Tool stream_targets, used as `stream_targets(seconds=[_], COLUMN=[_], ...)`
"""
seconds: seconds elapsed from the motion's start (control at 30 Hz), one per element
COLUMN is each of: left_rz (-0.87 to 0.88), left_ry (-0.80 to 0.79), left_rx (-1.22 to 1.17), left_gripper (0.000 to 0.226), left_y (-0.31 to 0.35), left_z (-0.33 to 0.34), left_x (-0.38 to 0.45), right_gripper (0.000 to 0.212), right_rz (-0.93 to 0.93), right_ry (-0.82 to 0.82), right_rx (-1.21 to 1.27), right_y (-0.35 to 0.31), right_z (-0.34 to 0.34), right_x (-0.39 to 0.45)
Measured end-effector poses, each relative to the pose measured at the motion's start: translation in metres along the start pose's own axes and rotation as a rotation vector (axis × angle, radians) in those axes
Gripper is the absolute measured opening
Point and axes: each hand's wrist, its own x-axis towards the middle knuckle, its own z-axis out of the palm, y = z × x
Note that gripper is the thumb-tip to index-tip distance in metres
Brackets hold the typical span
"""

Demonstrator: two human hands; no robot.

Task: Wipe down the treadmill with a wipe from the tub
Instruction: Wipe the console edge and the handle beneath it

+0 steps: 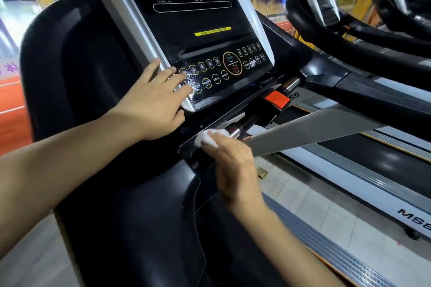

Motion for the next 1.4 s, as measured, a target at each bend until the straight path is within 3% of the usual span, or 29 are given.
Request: stream_targets(seconds=[0.07, 0.13, 0.2, 0.3, 0.4, 0.5, 0.6, 0.73, 0.87, 1.17, 1.27, 1.4], left_rz=[-0.009, -0.021, -0.026, -0.029, -0.037, -0.047, -0.056, -0.058, -0.057, -0.043, -0.045, -0.044], left_ry=[0.008, 0.001, -0.013, -0.008, 0.009, -0.002, -0.019, -0.034, -0.045, -0.035, -0.042, -0.056], left_rx=[0.007, 0.004, -0.007, -0.005, -0.020, -0.028, -0.039, -0.034, -0.042, -0.023, -0.017, -0.022], left_gripper=[0.059, 0.057, 0.059, 0.059, 0.057, 0.057, 0.059, 0.058, 0.057, 0.056, 0.057, 0.058], left_y=[0.000, 0.001, 0.002, 0.004, 0.004, 0.004, 0.005, 0.005, 0.004, 0.004, 0.005, 0.003], left_z=[0.000, -0.001, -0.002, -0.001, -0.001, -0.003, -0.006, -0.007, -0.008, -0.006, -0.006, -0.006], left_x=[0.000, 0.001, 0.002, 0.002, 0.002, 0.003, 0.003, 0.002, 0.002, 0.002, 0.001, 0.001], right_gripper=[0.037, 0.043, 0.046, 0.043, 0.044, 0.042, 0.036, 0.046, 0.044, 0.045, 0.043, 0.040], right_rz=[0.020, 0.287, 0.534, 0.432, 0.275, 0.203, 0.197, 0.357, 0.466, 0.305, 0.338, 0.458], right_ry=[0.073, 0.204, 0.216, 0.095, -0.031, -0.299, -0.582, -0.726, -0.781, -0.777, -0.789, -0.619], right_rx=[-0.068, -0.128, -0.072, -0.066, -0.266, -0.502, -0.703, -0.704, -0.519, -0.122, -0.230, -0.461], right_y=[0.008, 0.036, 0.052, 0.048, 0.070, 0.098, 0.099, 0.100, 0.083, -0.028, -0.007, 0.041], right_z=[-0.001, -0.006, -0.010, -0.026, -0.046, -0.047, -0.031, -0.015, -0.007, 0.023, 0.020, 0.007], right_x=[-0.016, -0.017, -0.012, -0.001, 0.035, 0.094, 0.128, 0.141, 0.143, 0.096, 0.101, 0.105])
